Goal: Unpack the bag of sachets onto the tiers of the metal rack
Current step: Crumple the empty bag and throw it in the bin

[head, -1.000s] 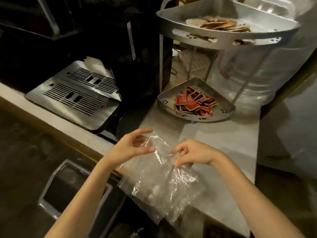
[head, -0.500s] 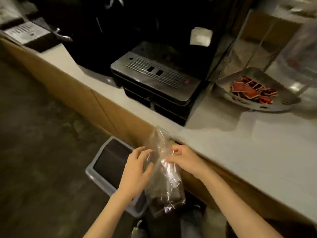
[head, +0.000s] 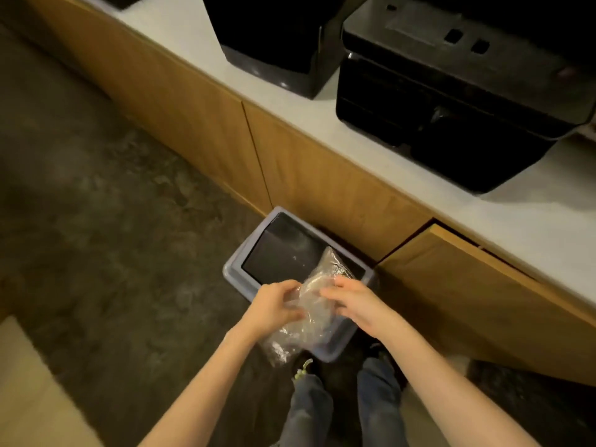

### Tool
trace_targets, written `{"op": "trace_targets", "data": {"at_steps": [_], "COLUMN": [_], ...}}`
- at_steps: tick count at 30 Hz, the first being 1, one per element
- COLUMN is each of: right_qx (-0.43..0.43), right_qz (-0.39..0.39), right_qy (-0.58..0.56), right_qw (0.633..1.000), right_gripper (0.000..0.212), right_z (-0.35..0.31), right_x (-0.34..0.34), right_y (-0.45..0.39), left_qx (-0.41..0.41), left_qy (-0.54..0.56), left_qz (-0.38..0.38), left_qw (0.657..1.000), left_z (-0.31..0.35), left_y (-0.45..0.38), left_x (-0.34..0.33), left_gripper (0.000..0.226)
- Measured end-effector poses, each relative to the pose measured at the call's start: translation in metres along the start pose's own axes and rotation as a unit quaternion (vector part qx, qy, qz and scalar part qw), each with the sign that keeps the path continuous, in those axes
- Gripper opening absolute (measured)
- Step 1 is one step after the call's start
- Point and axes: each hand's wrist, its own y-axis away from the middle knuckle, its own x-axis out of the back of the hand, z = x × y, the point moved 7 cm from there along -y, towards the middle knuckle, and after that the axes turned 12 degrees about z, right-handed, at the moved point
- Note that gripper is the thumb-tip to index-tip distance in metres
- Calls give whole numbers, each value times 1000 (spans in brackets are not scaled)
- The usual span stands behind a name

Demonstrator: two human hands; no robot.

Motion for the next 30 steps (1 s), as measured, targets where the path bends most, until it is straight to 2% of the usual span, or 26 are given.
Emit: {"op": "trace_targets", "data": {"at_steps": [3, 5, 7, 8, 10, 13, 15, 17, 19, 22, 23, 27, 30], "right_qx": [-27, 10, 95, 148, 251, 302, 300, 297, 284, 258, 250, 237, 245], "right_qz": [66, 171, 278, 302, 262, 151, 163, 215, 257, 300, 301, 264, 231], "right_qy": [25, 112, 238, 302, 418, 540, 571, 596, 611, 612, 611, 600, 580], "right_qw": [997, 979, 926, 892, 832, 771, 747, 714, 693, 685, 688, 717, 742], "right_gripper": [19, 13, 29, 42, 60, 53, 40, 29, 30, 30, 29, 27, 29], "right_z": [18, 23, 18, 12, 2, 8, 15, 20, 27, 37, 42, 66, 74], "right_x": [0, 12, 26, 27, 15, -10, -18, -22, -25, -26, -26, -33, -35], "right_y": [-19, -29, -34, -35, -43, -61, -70, -76, -86, -96, -99, -110, -108], "left_qx": [-30, -54, -68, -76, -106, -148, -173, -197, -207, -216, -212, -144, -93], "left_qy": [-84, -161, -226, -249, -282, -295, -306, -301, -316, -355, -362, -391, -353], "left_qz": [16, 12, 1, -5, -8, 0, 8, 23, 37, 72, 63, -45, -69], "left_qw": [996, 985, 972, 966, 953, 944, 936, 933, 925, 907, 906, 908, 928], "left_z": [-17, -26, -36, -39, -43, -46, -46, -47, -48, -52, -56, -89, -101], "left_y": [-18, -32, -47, -53, -66, -82, -92, -102, -109, -113, -114, -118, -115], "left_x": [-3, -6, -9, -11, -14, -22, -29, -35, -42, -53, -59, -85, -86], "left_gripper": [27, 29, 33, 33, 32, 28, 26, 20, 14, 13, 14, 26, 27]}}
